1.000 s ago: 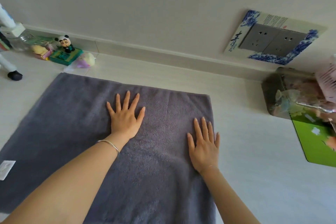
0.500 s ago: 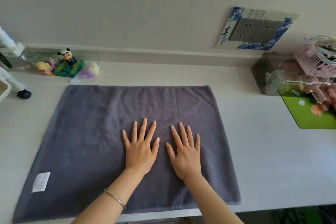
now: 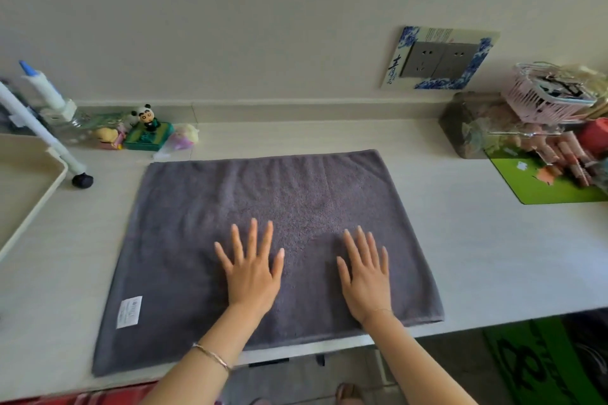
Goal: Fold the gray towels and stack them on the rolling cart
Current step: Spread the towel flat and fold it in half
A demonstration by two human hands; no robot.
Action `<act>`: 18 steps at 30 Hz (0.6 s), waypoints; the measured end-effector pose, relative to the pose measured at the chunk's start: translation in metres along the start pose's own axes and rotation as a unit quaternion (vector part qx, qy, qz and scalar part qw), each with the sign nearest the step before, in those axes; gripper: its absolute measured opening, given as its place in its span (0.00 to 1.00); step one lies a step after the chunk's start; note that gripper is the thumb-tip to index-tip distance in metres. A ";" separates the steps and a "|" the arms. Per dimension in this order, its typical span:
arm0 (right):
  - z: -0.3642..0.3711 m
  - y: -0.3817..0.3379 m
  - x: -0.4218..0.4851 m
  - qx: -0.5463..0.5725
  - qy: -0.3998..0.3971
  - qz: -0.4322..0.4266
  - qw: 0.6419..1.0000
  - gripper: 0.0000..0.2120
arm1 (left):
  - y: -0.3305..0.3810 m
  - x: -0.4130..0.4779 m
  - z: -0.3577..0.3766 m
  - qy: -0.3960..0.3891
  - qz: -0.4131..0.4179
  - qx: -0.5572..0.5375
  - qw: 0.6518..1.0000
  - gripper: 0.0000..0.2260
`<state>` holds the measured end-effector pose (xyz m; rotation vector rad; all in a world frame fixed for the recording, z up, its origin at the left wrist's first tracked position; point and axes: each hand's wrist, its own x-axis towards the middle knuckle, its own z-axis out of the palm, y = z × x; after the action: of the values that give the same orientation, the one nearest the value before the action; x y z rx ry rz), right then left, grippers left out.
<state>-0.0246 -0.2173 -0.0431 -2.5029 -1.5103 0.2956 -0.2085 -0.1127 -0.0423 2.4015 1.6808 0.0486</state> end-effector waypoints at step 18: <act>-0.047 0.093 -0.003 0.165 0.070 0.259 0.949 0.21 | -0.003 -0.020 0.014 -0.052 0.063 0.022 0.996 0.30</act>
<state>0.0654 -0.2661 -0.0229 -2.5297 -0.6606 0.3980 -0.2163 -0.1324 -0.0546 2.4930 1.4991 -0.0934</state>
